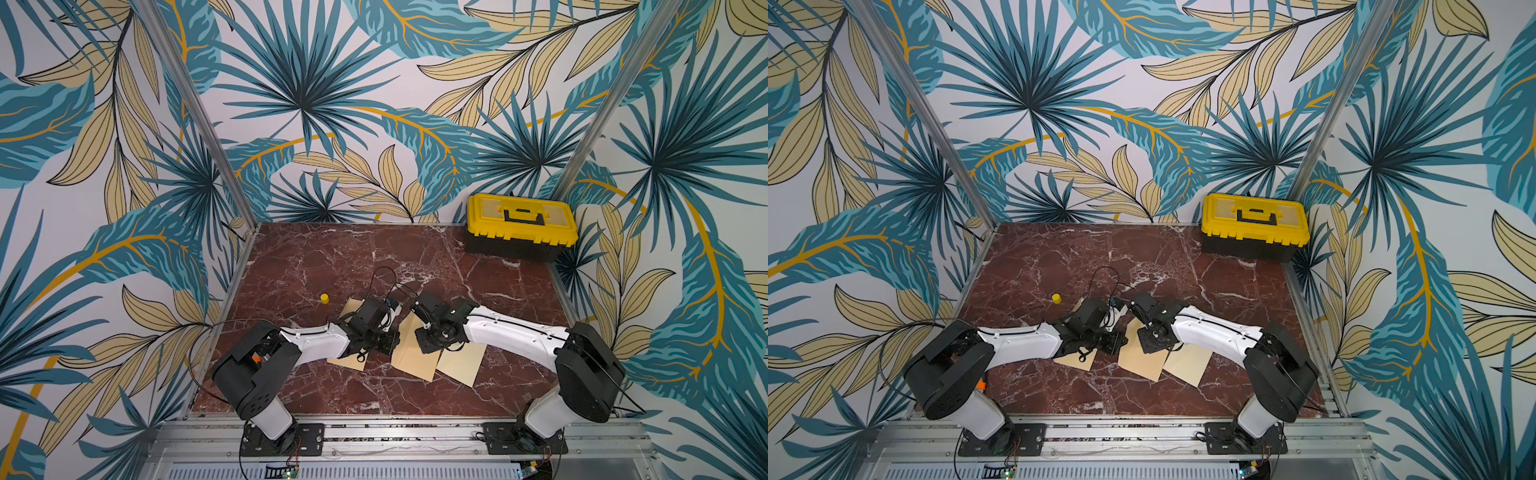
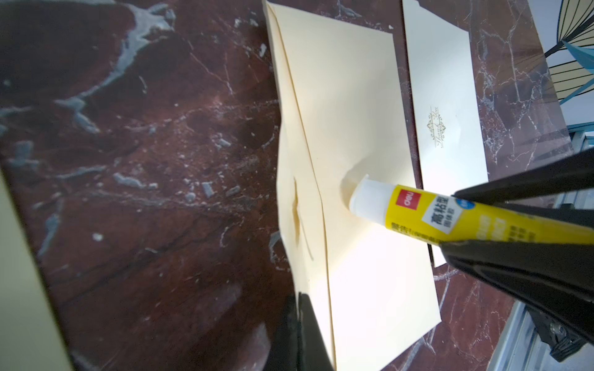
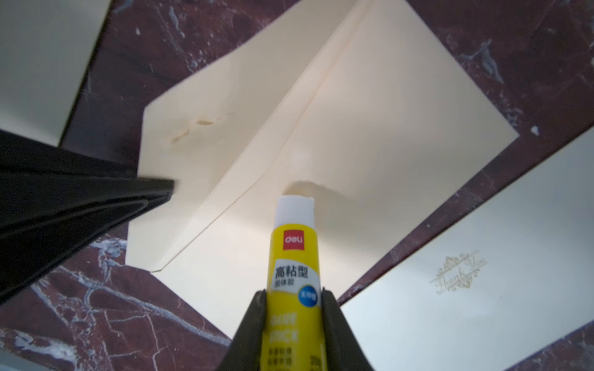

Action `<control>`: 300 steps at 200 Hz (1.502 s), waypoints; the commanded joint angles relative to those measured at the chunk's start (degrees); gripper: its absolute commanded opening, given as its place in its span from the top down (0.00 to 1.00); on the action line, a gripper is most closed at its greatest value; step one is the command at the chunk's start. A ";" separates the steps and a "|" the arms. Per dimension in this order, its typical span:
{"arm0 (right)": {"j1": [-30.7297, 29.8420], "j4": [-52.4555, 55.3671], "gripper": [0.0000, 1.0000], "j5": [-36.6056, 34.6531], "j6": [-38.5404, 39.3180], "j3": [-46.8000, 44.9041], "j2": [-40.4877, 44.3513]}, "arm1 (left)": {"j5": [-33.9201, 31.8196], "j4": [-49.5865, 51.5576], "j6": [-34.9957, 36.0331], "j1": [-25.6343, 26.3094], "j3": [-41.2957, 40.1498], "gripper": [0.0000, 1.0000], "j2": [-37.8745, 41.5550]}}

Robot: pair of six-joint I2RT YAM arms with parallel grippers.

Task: Seal the envelope with a glue stick
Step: Apply the envelope at the center of the board.

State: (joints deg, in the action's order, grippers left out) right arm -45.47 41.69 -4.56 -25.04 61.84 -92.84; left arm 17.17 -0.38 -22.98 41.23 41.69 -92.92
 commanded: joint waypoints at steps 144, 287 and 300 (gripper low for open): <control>3.71 22.59 1.00 5.69 -3.03 17.89 -15.93 | 0.50 0.65 0.22 -0.17 -0.23 1.00 -0.94; 9.72 23.33 1.00 5.51 -0.19 29.91 -26.75 | 0.87 0.38 0.31 -0.03 -0.43 1.00 -0.87; 9.72 23.65 1.00 3.89 -0.25 29.40 -26.18 | 0.85 0.29 0.31 -0.05 -0.48 1.00 -0.86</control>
State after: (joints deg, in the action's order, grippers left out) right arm -36.27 67.57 6.72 -26.02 93.01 -116.16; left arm 17.65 -0.47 -22.96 41.19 41.69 -93.27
